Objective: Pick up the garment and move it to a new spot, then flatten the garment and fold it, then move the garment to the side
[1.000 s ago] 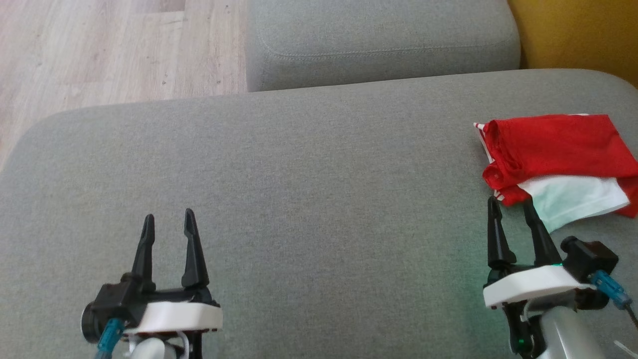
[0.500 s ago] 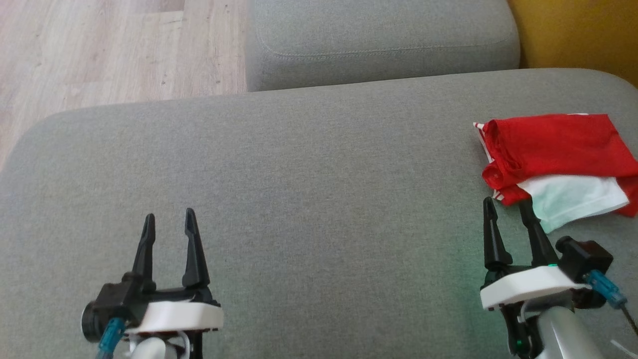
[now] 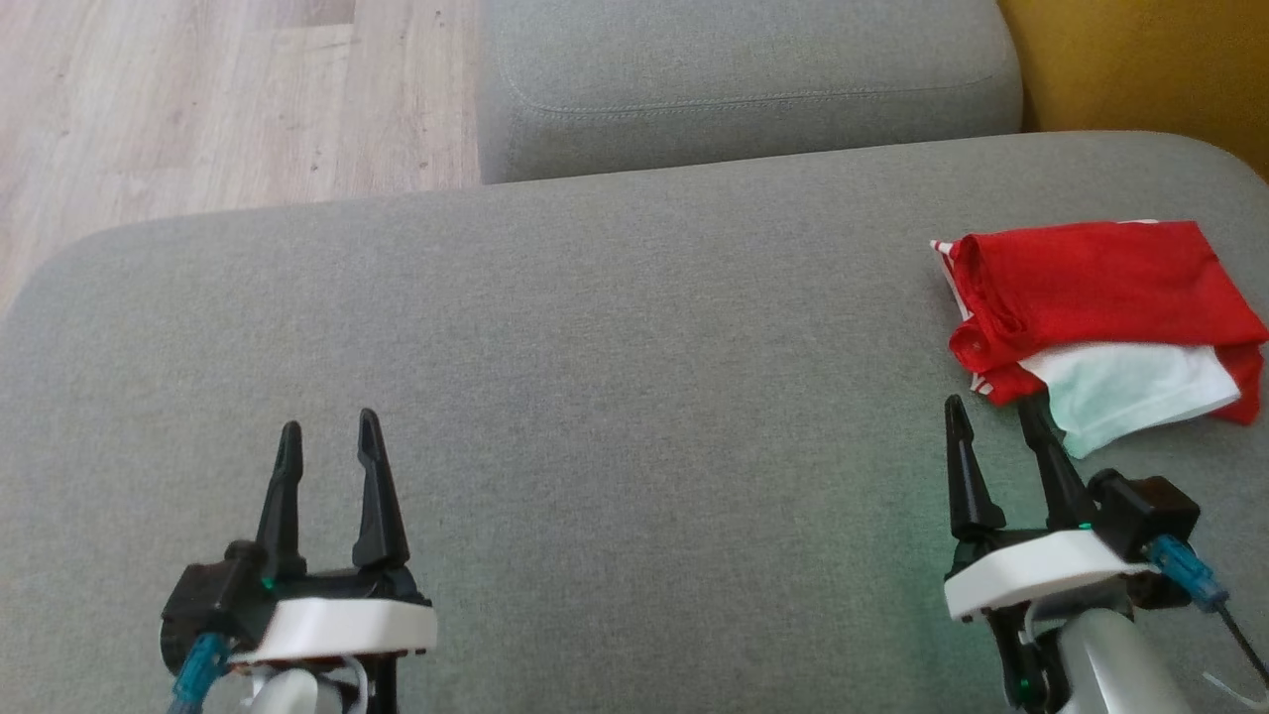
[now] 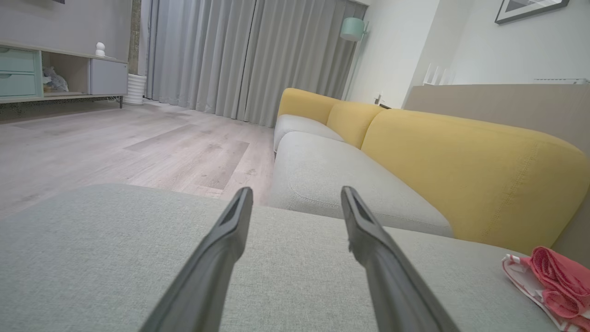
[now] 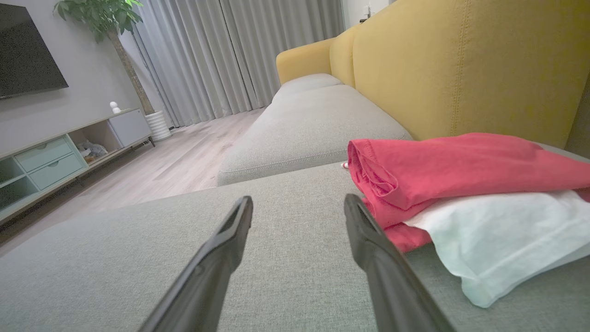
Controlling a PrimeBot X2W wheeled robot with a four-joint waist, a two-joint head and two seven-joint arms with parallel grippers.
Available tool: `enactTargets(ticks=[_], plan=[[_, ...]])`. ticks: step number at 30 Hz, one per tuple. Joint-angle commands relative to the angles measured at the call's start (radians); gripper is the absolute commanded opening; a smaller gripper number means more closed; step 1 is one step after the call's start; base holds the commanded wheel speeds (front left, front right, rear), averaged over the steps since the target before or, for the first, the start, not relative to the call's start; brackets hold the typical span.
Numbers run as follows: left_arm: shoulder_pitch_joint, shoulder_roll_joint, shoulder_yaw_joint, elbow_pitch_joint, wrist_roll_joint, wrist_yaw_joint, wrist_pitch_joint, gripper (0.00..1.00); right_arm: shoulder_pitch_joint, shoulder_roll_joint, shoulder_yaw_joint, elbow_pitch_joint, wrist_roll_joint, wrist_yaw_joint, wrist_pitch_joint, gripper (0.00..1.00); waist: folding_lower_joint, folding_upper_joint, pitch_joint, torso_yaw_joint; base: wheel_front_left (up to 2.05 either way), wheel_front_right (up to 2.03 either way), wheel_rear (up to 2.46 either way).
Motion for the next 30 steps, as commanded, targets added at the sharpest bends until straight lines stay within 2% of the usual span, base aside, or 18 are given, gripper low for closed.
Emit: enactTargets(ticks=[1, 11, 12, 15, 30], plan=[[-0.034, 0.007, 0.036, -0.033, -0.006, -0.005, -0.005, 1.00, -0.039, 0.000, 0.022, -0.036, 0.003, -0.001, -0.014, 1.00, 0.0000, -0.0001, 0.000, -0.001, 0.00, 0.00, 0.00], [-0.023, 0.007, 0.037, -0.014, -0.061, -0.008, -0.005, 1.00, -0.034, 0.000, 0.033, -0.040, 0.004, -0.001, -0.014, 1.00, 0.0000, -0.0001, -0.001, -0.005, 0.00, 0.00, 0.00], [0.001, 0.000, 0.000, 0.020, -0.063, -0.007, 0.000, 0.00, 0.000, 0.000, 0.006, -0.004, 0.000, 0.000, 0.000, 0.00, 0.0000, -0.0001, -0.001, -0.005, 0.00, 0.00, 0.00], [0.021, -0.001, -0.005, 0.069, -0.066, -0.007, 0.001, 0.00, 0.023, 0.001, 0.006, 0.040, 0.002, 0.000, 0.002, 0.00, 0.0000, -0.0001, -0.001, -0.006, 0.00, 0.00, 0.00], [0.010, 0.000, 0.023, 0.069, -0.211, -0.022, 0.045, 0.00, 0.020, 0.001, -0.016, 0.016, 0.166, 0.000, 0.046, 0.00, 0.0000, -0.0001, -0.001, -0.002, 0.00, 0.00, 0.00]])
